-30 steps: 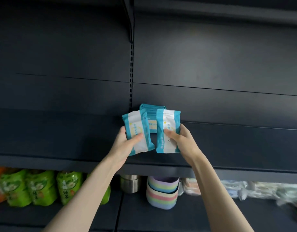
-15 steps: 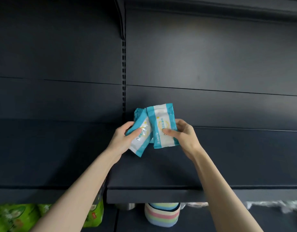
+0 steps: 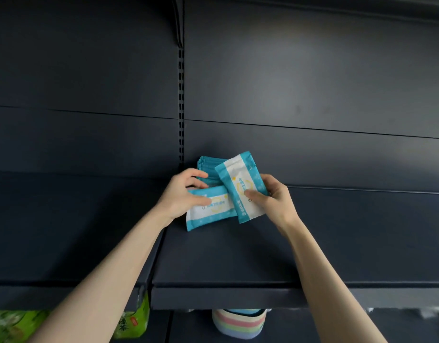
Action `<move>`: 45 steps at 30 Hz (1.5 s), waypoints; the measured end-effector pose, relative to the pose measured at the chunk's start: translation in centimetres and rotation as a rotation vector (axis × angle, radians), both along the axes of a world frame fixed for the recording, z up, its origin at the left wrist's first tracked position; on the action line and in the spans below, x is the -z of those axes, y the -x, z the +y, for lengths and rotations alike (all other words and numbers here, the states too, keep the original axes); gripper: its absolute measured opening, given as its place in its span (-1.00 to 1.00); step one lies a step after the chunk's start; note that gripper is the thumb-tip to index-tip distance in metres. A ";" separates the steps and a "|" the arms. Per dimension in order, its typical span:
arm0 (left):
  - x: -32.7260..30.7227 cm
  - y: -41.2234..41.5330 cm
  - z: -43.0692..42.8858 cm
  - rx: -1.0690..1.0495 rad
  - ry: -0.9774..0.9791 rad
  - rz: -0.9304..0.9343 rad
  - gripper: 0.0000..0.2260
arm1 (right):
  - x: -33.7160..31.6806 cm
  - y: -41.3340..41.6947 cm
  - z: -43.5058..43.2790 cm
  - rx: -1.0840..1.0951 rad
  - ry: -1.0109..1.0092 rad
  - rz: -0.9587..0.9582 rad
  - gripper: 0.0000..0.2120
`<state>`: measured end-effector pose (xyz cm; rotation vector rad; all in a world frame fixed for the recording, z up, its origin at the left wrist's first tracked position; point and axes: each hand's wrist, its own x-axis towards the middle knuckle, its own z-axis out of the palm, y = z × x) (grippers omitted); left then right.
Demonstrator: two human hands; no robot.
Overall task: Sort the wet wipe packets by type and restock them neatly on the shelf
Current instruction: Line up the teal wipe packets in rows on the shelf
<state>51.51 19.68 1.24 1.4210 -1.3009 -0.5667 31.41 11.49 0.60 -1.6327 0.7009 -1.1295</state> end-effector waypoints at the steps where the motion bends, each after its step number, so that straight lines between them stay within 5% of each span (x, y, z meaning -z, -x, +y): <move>1: 0.1 0.1 -0.3 -0.030 0.036 -0.051 -0.55 | 0.1 0.0 -0.1 0.014 0.000 -0.002 -0.77; 8: 1.7 0.0 -0.7 -0.052 0.062 -0.323 -0.51 | 0.4 -0.3 -0.4 0.057 0.027 0.042 -0.80; 16: 2.6 -0.2 -1.2 -0.203 0.171 -0.371 -0.61 | 0.5 -0.4 -0.4 0.064 0.018 0.062 -0.80; 23: 3.1 0.2 -1.4 -0.402 0.325 -0.691 -0.67 | 0.8 -0.5 -0.6 0.079 -0.015 0.113 -0.75; 25: 3.1 0.7 -1.1 -0.354 0.388 -0.606 -0.76 | 0.6 -0.5 -0.4 0.055 -0.040 0.075 -0.71; 30: 2.9 2.1 -0.3 0.050 0.093 -0.348 -0.87 | 0.1 -0.3 0.3 -0.091 -0.112 -0.070 -0.70; 37: 1.9 0.9 -0.3 -0.005 0.148 -0.104 -0.94 | 0.2 -0.2 -0.4 0.053 -0.073 -0.094 -0.75; 41: 2.1 0.1 -0.3 -0.091 0.197 -0.156 -0.85 | 1.0 -0.4 -1.1 0.217 0.041 0.229 -0.74; 45: 2.6 0.1 -0.4 -0.210 0.215 -0.355 -0.84 | 1.2 -0.7 -0.9 0.316 0.189 0.398 -0.49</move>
